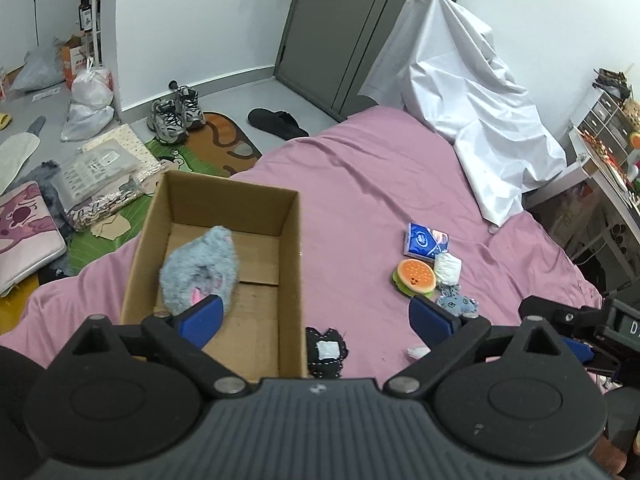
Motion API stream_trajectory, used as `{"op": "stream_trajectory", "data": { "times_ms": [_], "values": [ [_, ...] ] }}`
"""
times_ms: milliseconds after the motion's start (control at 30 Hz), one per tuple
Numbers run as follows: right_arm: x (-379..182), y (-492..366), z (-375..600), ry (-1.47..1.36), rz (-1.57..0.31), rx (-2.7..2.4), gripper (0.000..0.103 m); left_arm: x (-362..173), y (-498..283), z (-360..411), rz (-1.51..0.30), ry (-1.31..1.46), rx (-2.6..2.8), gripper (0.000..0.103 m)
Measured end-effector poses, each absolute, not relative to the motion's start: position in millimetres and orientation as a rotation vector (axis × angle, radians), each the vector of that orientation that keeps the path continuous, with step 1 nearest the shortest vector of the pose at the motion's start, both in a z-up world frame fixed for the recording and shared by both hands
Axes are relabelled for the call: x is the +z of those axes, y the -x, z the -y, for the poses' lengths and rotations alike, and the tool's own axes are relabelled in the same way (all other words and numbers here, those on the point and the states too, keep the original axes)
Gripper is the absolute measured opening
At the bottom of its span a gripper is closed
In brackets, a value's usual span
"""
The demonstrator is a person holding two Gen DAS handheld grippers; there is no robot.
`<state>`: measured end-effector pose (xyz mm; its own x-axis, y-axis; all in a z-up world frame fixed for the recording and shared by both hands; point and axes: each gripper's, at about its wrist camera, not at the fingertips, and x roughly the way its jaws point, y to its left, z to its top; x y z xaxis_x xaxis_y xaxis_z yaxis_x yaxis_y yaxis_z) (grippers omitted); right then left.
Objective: Organize soft objects
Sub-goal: 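Move right gripper to the clear bag while left gripper approaches the black patch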
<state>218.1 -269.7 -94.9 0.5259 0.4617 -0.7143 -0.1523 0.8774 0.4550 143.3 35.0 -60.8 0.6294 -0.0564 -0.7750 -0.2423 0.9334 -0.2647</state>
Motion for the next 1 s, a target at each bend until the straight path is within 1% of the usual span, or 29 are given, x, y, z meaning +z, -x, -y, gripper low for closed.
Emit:
{"op": "stream_trajectory", "data": {
  "times_ms": [633,933,1000],
  "values": [
    [-127,-229,303,-0.342,-1.075,0.451,0.103,-85,-148,22,-0.948,0.329,0.185,0.095],
    [-153,-239,312,-0.386,-1.127,0.455,0.103,-102,-153,37,-0.992,0.331,0.207,0.089],
    [-158,-241,313,-0.397,-1.14,0.453,0.103,-106,-156,41,-1.004,0.329,0.205,0.085]
  ]
}}
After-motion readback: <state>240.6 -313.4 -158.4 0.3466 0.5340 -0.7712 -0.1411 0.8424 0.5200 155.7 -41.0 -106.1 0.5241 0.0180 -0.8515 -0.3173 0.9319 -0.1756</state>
